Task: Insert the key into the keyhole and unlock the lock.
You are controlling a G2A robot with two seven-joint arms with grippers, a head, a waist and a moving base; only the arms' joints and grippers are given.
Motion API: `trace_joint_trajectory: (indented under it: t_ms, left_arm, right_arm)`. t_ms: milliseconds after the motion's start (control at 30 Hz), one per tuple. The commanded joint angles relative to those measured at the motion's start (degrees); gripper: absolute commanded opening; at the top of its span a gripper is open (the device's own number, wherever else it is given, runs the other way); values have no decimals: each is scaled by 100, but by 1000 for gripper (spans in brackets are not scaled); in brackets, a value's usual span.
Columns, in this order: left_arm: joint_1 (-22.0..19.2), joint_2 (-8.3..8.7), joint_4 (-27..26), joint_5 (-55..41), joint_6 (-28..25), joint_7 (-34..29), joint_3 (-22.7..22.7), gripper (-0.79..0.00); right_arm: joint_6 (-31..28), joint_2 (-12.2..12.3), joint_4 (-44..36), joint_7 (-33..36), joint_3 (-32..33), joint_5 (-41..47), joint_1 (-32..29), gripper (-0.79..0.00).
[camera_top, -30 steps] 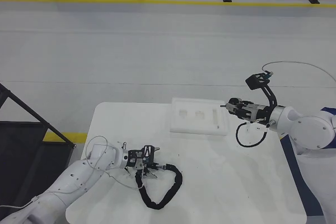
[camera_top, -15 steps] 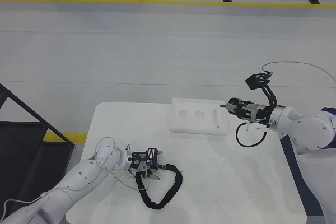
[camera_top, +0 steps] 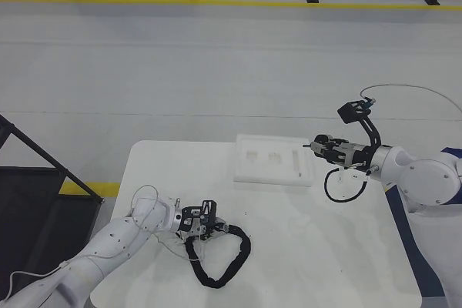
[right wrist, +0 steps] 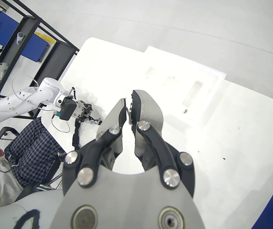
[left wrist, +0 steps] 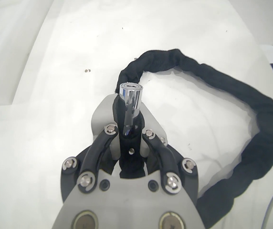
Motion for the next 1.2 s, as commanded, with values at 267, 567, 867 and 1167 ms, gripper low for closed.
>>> trace_joint_trajectory:
  t_ms: [267,567,867,1167]
  left_arm:
    - [33,163,-905,-283,-284,54,-447,-785]
    - [227,308,-2132,-1176,-367,-1047,-1086,-785]
    - [137,215,-2902,-2360,56,-2524,-1199,-785]
    - [66,65,-3131,-2622,673,-2720,-1086,-785]
  right_arm:
    - [0,0,0,0,0,0,0,-785]
    - [-73,5,-288,408,-247,332,-44,-785]
    - [567,0,-720,1027,-481,932,178,-785]
    - [1127,44,-984,1366,-464,1148,239,-785]
